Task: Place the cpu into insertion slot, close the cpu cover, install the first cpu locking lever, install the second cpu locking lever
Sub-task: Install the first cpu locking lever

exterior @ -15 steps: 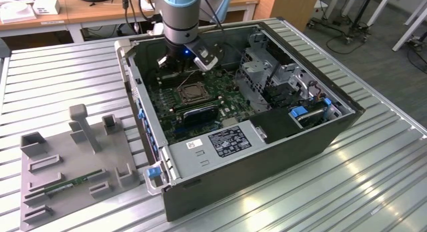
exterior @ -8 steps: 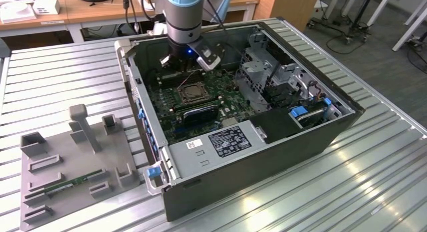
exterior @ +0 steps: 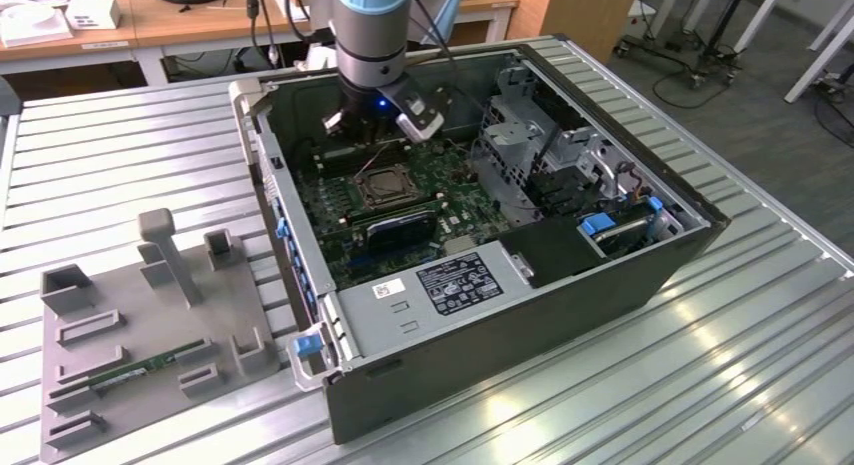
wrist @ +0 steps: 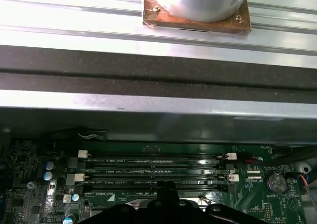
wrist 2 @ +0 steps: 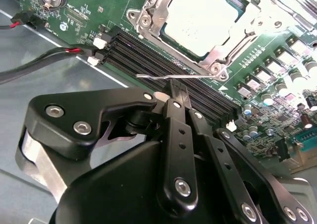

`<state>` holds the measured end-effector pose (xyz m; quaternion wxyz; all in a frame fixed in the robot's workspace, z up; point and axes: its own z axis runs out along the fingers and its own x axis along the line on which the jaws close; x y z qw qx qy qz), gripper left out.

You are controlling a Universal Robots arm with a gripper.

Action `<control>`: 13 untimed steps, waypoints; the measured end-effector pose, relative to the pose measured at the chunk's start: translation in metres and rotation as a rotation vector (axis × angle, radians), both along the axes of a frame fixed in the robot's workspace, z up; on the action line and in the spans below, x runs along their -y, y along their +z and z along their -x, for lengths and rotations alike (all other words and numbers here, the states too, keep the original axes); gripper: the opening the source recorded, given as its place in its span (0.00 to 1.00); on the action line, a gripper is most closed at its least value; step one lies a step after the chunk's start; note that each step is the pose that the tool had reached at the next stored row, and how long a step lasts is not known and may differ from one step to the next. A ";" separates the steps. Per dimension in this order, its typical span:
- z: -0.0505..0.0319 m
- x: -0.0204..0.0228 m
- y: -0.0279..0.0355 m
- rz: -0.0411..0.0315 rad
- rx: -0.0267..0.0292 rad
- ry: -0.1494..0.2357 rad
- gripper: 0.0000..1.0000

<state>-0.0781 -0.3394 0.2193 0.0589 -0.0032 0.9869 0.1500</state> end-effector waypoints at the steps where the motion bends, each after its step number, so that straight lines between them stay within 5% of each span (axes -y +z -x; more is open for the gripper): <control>1: -0.0004 0.0000 -0.0001 0.0000 0.0000 0.000 0.11; 13: -0.0016 0.0023 -0.0010 0.0000 0.0000 0.000 0.11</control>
